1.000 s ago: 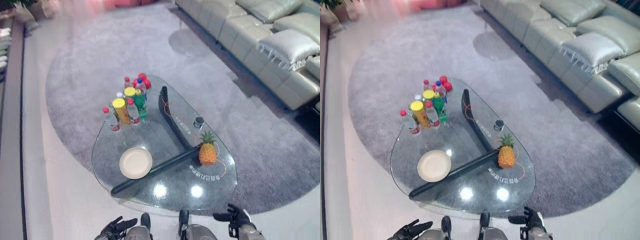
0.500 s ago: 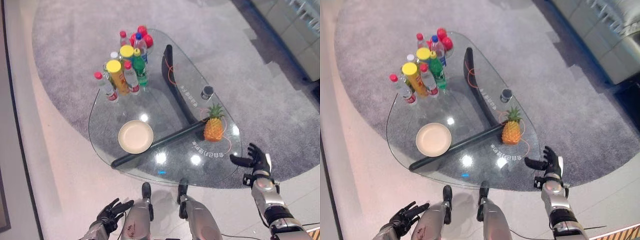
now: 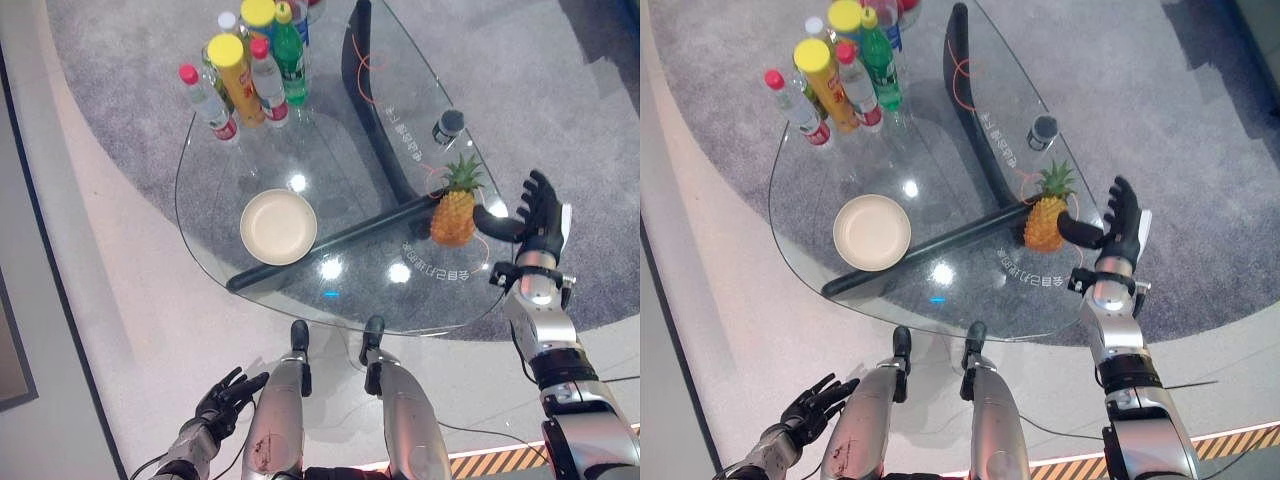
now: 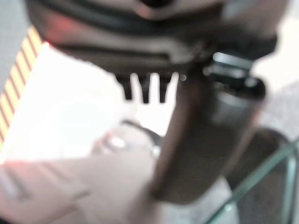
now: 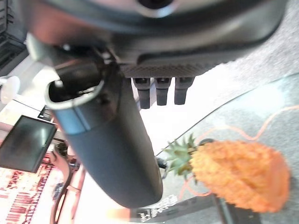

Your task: Pick up the fruit to the plate

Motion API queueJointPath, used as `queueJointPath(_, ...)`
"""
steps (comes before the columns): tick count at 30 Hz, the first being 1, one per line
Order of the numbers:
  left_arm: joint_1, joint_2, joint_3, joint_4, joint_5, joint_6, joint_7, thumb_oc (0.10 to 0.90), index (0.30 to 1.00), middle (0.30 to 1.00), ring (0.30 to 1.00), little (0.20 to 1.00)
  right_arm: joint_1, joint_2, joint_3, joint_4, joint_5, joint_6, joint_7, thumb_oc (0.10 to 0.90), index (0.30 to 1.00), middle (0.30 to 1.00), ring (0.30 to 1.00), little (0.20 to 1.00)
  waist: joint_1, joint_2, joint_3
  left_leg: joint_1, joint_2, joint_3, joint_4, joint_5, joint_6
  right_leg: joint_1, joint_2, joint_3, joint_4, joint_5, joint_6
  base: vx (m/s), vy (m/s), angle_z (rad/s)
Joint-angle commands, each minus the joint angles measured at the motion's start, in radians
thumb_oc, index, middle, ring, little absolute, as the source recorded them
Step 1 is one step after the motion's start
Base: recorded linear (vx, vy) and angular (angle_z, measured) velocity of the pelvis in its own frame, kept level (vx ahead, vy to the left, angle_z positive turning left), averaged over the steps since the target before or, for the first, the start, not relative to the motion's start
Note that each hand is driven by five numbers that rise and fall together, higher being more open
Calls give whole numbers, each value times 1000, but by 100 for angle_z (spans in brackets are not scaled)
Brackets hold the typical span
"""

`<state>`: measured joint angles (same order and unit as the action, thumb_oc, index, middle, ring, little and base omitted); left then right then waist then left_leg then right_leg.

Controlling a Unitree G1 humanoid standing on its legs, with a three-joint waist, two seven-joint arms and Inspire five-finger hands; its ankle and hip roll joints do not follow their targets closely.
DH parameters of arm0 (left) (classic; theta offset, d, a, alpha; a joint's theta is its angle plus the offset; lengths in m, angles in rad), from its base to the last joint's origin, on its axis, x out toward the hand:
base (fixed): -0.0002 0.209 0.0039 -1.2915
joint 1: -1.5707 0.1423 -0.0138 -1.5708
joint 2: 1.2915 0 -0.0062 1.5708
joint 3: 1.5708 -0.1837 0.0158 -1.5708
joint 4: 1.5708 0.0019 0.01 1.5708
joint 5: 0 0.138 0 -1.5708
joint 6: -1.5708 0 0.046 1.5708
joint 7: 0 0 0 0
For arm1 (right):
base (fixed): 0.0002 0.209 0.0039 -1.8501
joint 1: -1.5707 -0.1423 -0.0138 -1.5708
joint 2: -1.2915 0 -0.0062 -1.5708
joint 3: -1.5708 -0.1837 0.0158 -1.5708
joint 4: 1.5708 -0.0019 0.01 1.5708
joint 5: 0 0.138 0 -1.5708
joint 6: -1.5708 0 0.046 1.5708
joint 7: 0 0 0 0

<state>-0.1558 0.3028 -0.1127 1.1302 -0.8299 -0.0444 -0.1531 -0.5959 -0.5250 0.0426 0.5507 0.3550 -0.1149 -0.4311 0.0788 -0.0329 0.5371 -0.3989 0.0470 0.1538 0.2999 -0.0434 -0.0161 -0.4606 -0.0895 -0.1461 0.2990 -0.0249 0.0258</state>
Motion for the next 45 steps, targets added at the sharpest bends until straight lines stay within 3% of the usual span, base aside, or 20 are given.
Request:
queueJointPath(1, 53, 6, -54, -27, -55, 8, -23, 800, 900, 900, 900, 900, -92, -129, -14, -141, 16, -37, -96, 800, 900, 900, 900, 900, -4, 12, -17, -58, -47, 2, 104, -76, 8, -4, 17, -43, 67, -34, 21, -30, 81, -4)
queueJointPath(16, 37, -17, -116, -93, -141, 12, 4, 800, 900, 900, 900, 900, -227, -129, 56, -12, 56, 59, -353, 800, 900, 900, 900, 900, 7, 32, -17, -135, -59, 23, 92, -72, 18, -107, 1, -53, 85, -21, 28, -6, 56, 0)
queueJointPath(28, 35, -29, -152, -153, -174, 26, 25, 800, 900, 900, 900, 900, -277, -123, 111, 17, 100, 96, -334, 800, 900, 900, 900, 900, 14, 60, -17, -163, -74, 22, 73, -64, 20, -156, -8, -59, 92, -11, 26, 9, 32, 1)
queueJointPath(38, 59, -43, -165, -187, -174, 20, 21, 800, 900, 900, 900, 900, -262, -65, 119, 74, 362, 125, -191, 800, 900, 900, 900, 900, 28, 73, -17, -165, -88, 17, 48, -52, 21, -164, -4, -63, 80, -9, 15, 0, 0, 0)
queueJointPath(45, 65, -45, -164, -190, -170, 22, 15, 800, 900, 900, 900, 900, -251, -49, 114, 127, 352, 208, -280, 800, 900, 900, 900, 900, 33, 74, -17, -157, -85, 24, 37, -45, 19, -154, -9, -74, 75, -6, 14, 0, 0, 0)
